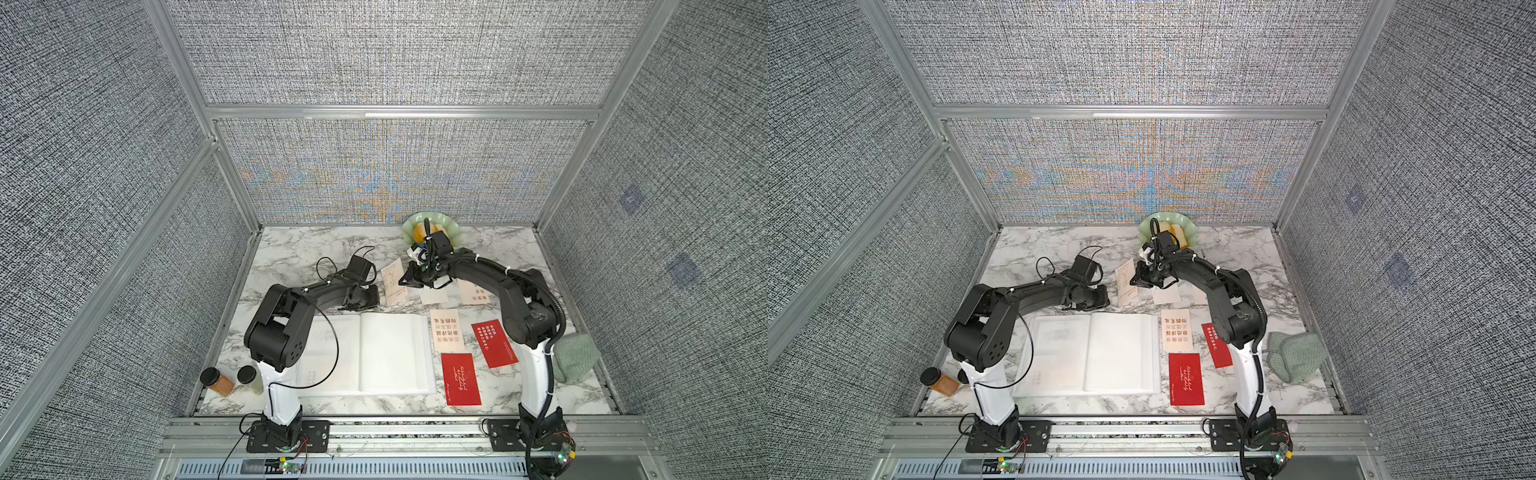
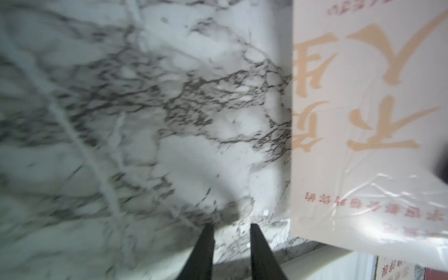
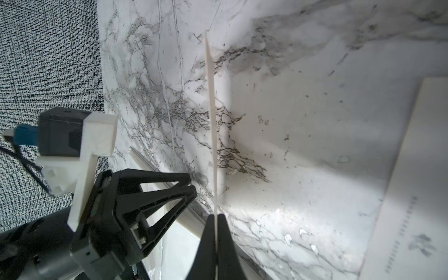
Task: Place the photos into the photo albums
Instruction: Pick up the photo at the center of the board.
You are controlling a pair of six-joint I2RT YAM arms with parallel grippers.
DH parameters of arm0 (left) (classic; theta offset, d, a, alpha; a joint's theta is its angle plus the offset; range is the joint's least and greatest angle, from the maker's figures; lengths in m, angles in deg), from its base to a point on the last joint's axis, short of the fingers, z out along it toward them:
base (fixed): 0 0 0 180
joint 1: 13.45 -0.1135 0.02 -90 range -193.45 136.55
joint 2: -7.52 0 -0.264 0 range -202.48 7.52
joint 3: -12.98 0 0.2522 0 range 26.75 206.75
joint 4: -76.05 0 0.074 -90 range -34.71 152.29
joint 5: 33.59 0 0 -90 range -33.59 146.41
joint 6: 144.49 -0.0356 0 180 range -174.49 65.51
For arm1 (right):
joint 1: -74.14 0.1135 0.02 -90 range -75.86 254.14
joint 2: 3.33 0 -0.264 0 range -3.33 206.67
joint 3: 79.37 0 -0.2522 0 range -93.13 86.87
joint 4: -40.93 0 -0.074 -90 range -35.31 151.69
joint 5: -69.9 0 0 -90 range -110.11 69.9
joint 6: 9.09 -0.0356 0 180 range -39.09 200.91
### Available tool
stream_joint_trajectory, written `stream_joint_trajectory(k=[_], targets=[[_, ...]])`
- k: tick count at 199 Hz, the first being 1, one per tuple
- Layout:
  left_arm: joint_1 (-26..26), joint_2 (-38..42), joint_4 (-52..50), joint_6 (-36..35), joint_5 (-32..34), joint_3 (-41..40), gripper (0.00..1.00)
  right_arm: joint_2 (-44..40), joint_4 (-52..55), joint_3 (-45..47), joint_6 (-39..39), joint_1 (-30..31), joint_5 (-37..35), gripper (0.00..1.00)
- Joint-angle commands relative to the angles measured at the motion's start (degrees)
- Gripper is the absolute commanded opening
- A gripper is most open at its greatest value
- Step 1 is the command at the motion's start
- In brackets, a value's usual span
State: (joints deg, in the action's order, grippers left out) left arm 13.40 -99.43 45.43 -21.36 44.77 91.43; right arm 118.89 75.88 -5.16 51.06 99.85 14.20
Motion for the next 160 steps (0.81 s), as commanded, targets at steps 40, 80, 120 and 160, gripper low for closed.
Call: stream_joint_trajectory(k=[40, 80, 120, 160], targets=[[-4.5, 13.0, -1.0, -4.2, -3.1, -2.5, 0.88, -8.0, 0.1, 2.7, 0.5, -0.4, -0.1, 0.0], [-6.3, 23.0, 5.9, -5.2, -9.7, -9.2, 0.88, -15.8, -1.6, 10.1, 1.1, -0.3, 4.9, 0.0], [-7.6, 31.1, 18.1, -3.0, -19.6, -19.8, 0.87, -24.3, -6.1, 21.4, 1.0, 0.3, 10.1, 0.0], [-8.3, 33.5, 26.7, 0.3, -27.2, -26.9, 0.86, -30.8, -11.8, 31.0, -0.6, 1.3, 14.6, 0.0]])
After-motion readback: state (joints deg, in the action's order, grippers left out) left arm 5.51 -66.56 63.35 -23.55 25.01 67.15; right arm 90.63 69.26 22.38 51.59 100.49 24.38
